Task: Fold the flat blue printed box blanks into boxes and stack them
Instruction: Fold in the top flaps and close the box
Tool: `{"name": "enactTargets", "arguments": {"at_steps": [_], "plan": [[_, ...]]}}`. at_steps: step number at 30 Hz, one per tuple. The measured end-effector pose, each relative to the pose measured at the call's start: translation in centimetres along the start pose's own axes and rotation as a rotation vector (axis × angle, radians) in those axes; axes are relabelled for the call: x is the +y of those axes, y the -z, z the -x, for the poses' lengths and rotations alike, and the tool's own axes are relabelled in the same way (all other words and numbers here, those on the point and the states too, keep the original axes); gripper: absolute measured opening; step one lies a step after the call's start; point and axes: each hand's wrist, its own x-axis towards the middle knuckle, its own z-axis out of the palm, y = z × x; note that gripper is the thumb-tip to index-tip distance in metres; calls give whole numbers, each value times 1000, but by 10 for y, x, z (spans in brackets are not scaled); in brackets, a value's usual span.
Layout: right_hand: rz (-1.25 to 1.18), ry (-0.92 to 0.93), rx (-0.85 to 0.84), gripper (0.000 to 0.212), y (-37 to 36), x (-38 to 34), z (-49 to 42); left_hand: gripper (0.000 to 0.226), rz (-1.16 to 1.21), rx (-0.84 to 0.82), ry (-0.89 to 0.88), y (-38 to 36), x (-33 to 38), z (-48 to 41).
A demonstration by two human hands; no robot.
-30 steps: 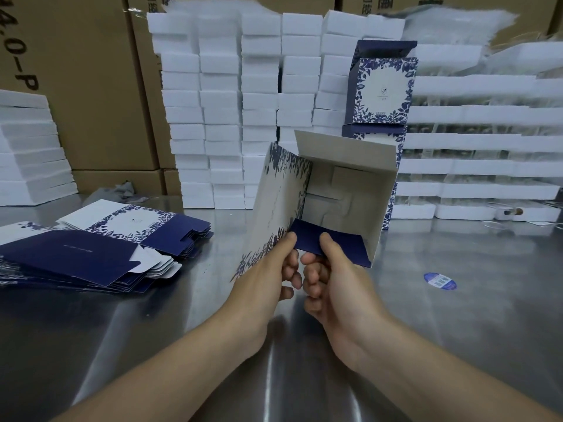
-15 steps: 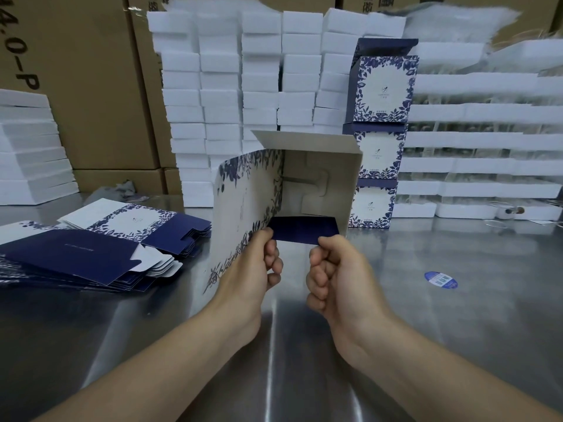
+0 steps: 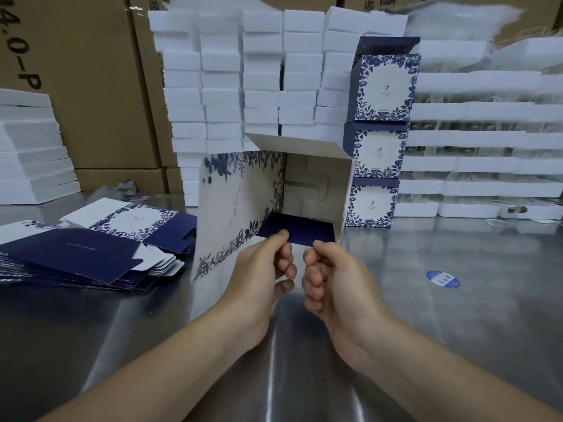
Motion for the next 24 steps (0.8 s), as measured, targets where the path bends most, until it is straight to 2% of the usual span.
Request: {"name": "enactTargets", "arguments": {"at_steps": [5, 10, 18, 24], "plan": [[29, -6, -39, 36, -1, 0, 1, 51, 35, 16, -16, 2, -2, -3], [34, -20, -91, 39, -1, 3, 1, 47, 24, -57, -6, 1, -3, -2], [-10, -23, -79, 39, 1, 1, -2, 44, -39, -110, -11, -2, 0, 4], [5, 3, -37, 42, 3, 0, -4, 47, 12, -36, 34, -2, -1, 3]]}}
